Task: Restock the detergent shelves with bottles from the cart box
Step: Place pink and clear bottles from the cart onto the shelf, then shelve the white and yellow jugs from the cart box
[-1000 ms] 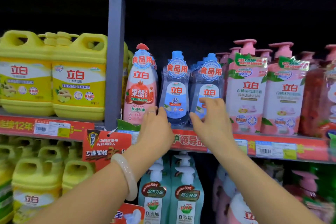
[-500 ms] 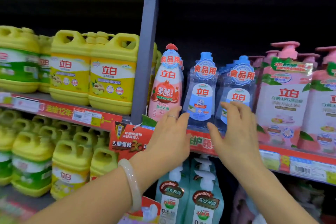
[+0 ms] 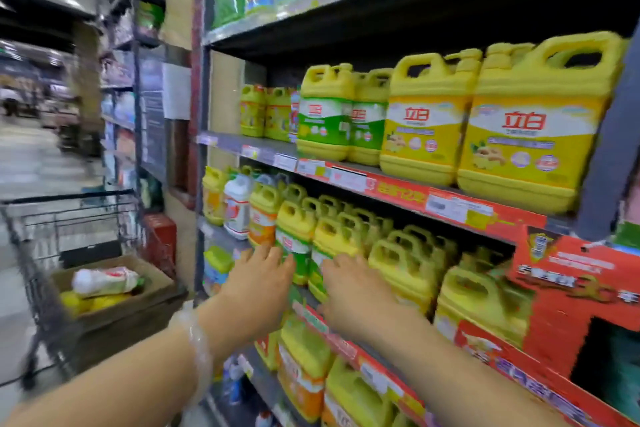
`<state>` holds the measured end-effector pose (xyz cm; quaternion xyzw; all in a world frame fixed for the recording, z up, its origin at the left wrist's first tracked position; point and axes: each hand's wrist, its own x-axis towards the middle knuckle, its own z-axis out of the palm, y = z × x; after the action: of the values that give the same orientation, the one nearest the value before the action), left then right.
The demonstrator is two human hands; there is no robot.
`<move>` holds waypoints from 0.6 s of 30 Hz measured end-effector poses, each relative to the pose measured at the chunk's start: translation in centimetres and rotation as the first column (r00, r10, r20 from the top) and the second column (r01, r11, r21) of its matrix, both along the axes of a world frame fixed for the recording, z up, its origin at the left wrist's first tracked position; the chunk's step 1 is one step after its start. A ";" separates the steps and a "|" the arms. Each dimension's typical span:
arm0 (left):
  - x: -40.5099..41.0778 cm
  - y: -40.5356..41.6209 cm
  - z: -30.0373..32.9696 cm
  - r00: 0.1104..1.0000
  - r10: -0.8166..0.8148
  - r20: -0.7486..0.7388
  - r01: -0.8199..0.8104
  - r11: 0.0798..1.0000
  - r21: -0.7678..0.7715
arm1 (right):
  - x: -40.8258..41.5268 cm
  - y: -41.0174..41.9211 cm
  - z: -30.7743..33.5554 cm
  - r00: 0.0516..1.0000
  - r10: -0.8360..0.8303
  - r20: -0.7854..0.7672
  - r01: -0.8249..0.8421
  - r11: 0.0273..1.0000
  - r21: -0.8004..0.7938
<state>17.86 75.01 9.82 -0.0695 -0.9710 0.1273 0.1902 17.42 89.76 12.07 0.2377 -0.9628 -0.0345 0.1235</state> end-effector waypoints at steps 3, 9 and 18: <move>-0.4 -7.0 -2.8 0.988 0.105 0.112 -0.106 0.994 0.000 | -2.2 -7.3 -2.4 0.994 0.085 0.075 -0.087 0.996 0.014; -0.2 -19.1 -6.6 0.946 0.254 0.201 -0.270 0.961 0.061 | -5.3 -20.4 -7.1 0.953 0.221 0.206 -0.224 0.975 -0.010; -3.5 -34.4 -11.6 0.835 0.448 0.320 -0.502 0.858 0.108 | -11.5 -35.9 -12.4 0.879 0.360 0.312 -0.387 0.922 0.026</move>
<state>14.31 40.66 -1.80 0.1754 -0.9820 0.0676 0.0170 5.91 53.81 -0.35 0.4266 -0.9038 -0.0154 -0.0306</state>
